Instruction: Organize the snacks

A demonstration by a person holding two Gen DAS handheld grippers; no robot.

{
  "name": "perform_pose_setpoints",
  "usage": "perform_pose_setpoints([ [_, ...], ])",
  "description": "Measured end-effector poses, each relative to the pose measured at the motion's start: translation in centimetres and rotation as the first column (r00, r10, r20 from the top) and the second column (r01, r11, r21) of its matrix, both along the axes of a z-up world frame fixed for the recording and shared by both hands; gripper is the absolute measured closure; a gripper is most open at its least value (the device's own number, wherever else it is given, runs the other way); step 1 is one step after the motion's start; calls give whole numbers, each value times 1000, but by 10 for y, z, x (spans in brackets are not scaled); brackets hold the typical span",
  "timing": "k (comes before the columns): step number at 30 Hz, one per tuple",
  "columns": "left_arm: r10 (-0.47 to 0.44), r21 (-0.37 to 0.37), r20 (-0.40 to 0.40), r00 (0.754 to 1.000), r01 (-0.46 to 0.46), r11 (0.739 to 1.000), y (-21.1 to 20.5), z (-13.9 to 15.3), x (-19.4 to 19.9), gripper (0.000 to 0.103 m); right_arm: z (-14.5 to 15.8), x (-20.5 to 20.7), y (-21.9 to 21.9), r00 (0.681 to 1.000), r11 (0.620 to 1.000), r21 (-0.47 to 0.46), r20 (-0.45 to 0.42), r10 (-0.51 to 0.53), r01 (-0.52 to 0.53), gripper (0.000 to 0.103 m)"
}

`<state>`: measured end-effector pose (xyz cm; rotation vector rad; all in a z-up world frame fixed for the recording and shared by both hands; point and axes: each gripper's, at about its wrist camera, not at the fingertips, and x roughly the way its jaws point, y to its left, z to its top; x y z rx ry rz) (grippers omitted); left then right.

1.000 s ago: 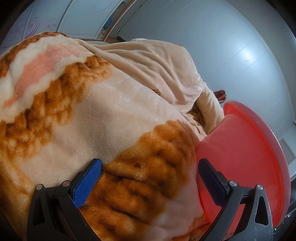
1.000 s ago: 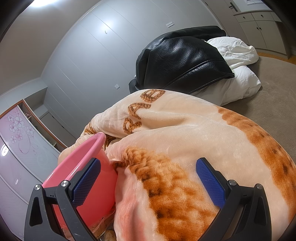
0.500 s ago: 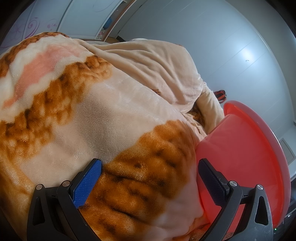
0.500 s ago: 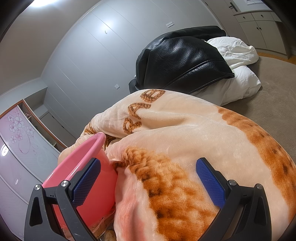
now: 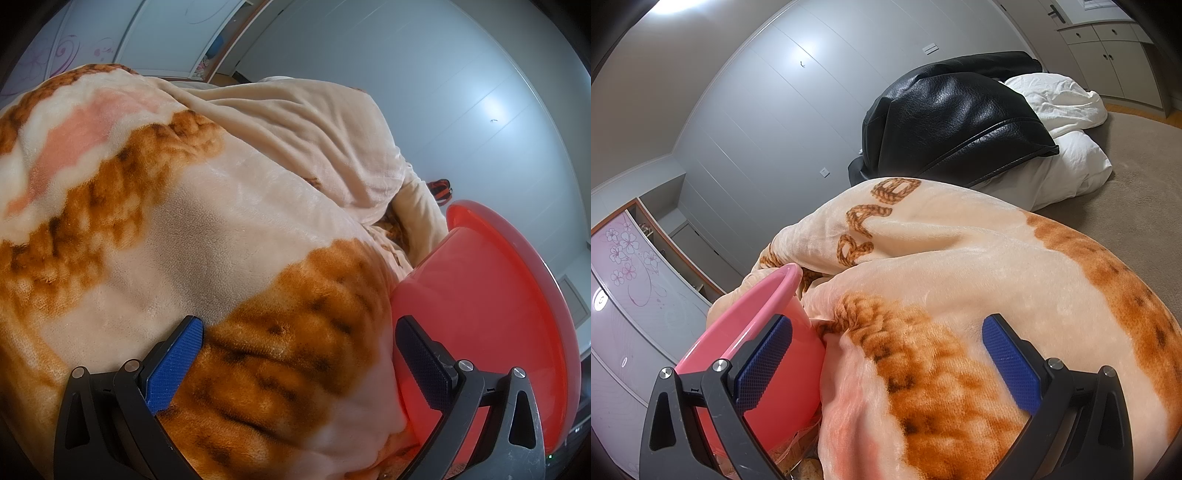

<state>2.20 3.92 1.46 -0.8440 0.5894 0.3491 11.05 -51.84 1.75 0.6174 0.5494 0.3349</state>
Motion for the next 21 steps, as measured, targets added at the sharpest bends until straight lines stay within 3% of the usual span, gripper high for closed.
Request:
perform_pose_setpoints([
  [17, 0, 2, 0, 1000, 0, 1000, 1, -1, 3, 1, 0, 0, 0, 1000, 1000, -2, 6, 4, -4, 0],
  [21, 1, 3, 1, 1000, -1, 1000, 1, -1, 5, 1, 4, -3, 0, 998, 998, -15, -35, 53, -53, 0],
])
